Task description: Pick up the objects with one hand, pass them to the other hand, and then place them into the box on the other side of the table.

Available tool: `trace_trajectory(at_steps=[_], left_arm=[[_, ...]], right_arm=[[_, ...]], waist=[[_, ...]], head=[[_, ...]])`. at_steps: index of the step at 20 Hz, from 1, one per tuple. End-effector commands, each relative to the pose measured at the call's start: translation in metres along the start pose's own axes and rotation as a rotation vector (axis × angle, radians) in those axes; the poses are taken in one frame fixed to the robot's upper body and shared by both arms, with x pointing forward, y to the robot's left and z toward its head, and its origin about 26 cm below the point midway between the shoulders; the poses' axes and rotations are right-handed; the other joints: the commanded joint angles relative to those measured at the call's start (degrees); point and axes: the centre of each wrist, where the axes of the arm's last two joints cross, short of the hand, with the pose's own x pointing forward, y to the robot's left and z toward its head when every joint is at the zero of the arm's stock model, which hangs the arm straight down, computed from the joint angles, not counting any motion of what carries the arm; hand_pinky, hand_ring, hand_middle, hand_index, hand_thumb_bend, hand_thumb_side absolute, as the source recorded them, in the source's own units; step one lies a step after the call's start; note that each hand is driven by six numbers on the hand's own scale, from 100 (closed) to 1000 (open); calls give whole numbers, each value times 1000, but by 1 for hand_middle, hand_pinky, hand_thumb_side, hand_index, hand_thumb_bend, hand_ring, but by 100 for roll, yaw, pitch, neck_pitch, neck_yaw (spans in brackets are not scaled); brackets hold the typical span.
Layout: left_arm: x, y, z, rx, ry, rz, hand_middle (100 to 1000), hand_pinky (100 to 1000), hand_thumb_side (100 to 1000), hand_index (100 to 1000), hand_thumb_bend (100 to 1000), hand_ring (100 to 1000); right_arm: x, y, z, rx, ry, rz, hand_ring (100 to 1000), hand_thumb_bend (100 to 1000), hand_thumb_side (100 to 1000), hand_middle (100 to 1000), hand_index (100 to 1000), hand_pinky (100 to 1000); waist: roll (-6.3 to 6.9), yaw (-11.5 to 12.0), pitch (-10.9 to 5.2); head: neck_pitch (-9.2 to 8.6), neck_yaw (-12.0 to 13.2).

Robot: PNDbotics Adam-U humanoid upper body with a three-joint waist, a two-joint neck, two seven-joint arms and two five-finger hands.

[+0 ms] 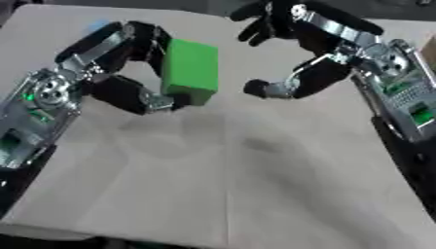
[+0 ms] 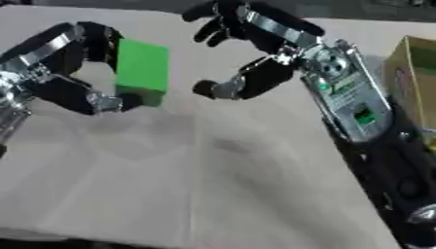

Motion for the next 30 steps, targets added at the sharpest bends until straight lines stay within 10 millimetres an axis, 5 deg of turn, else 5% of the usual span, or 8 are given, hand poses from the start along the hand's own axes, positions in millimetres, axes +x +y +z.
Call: trace_trajectory(at_steps=[1, 30], left_arm=[[8, 6, -2, 27, -19, 4, 410, 557, 100, 575, 100, 481], [14, -10, -8, 85, -59, 156, 402, 553, 100, 572, 100, 479]], right_arm=[[5, -2, -4, -10, -5, -1, 788, 471, 100, 863, 866, 780], [11, 10, -14, -47, -37, -103, 786, 451, 100, 851, 860, 788]], waist=[[-50, 3, -231], [-47, 13, -194]], head=[[-7, 3], [-30, -86]])
